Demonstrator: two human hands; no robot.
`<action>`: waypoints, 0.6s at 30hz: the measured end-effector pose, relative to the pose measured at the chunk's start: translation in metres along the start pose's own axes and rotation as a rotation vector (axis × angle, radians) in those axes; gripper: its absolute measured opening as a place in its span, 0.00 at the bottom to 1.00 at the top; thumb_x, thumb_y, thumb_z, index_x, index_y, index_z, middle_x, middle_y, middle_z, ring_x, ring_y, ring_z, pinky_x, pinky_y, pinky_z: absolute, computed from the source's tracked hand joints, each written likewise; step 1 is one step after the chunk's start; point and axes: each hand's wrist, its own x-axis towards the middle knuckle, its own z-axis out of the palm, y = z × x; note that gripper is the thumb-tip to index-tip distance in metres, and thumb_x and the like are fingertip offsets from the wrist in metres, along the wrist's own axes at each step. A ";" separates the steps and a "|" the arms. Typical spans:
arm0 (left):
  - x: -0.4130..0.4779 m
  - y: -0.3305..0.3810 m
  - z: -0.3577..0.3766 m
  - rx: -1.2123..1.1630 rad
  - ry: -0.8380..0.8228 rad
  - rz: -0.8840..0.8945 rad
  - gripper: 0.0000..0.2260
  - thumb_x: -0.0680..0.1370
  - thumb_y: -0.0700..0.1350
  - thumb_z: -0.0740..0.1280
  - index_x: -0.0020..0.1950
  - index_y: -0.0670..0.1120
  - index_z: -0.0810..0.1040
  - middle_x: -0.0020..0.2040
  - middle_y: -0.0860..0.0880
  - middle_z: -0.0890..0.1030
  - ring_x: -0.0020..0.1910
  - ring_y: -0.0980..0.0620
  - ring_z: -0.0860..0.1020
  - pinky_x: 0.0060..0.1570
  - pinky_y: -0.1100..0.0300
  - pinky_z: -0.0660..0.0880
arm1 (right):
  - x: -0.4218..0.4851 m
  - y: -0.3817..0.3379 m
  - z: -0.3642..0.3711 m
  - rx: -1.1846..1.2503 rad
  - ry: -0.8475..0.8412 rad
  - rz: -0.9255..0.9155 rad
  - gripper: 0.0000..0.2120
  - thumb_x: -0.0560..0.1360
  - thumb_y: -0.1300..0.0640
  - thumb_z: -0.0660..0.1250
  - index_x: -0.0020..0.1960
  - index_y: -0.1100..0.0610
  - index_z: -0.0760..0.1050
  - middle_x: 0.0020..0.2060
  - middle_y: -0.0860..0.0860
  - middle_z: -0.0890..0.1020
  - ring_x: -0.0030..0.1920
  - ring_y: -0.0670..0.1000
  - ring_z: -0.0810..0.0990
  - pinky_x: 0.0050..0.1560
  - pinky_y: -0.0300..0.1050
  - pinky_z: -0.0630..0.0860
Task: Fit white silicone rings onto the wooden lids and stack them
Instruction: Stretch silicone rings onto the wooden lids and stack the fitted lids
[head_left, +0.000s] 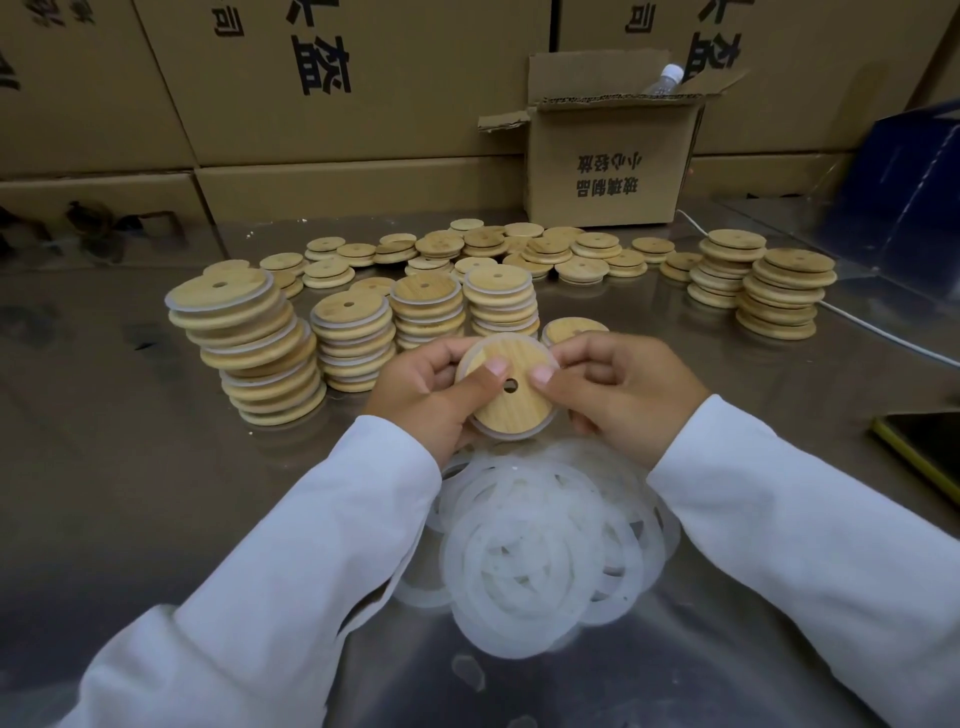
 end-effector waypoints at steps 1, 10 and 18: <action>0.000 0.000 0.000 0.001 -0.007 0.003 0.06 0.72 0.39 0.67 0.49 0.45 0.79 0.40 0.47 0.85 0.42 0.51 0.83 0.42 0.57 0.81 | 0.001 0.000 -0.001 0.025 0.000 0.010 0.04 0.72 0.58 0.69 0.45 0.58 0.78 0.30 0.48 0.78 0.23 0.39 0.72 0.28 0.31 0.68; -0.001 0.000 0.001 0.085 0.012 -0.007 0.09 0.72 0.46 0.68 0.52 0.52 0.77 0.48 0.54 0.83 0.51 0.55 0.81 0.46 0.60 0.78 | 0.030 0.012 -0.032 0.325 0.399 0.325 0.06 0.72 0.57 0.70 0.40 0.58 0.74 0.31 0.55 0.76 0.27 0.48 0.74 0.24 0.37 0.74; -0.003 0.002 0.003 0.075 0.001 0.004 0.07 0.73 0.43 0.68 0.51 0.51 0.77 0.48 0.51 0.82 0.49 0.55 0.82 0.47 0.59 0.79 | 0.049 0.019 -0.031 0.532 0.317 0.387 0.06 0.75 0.65 0.64 0.51 0.64 0.73 0.44 0.59 0.79 0.41 0.52 0.81 0.43 0.43 0.77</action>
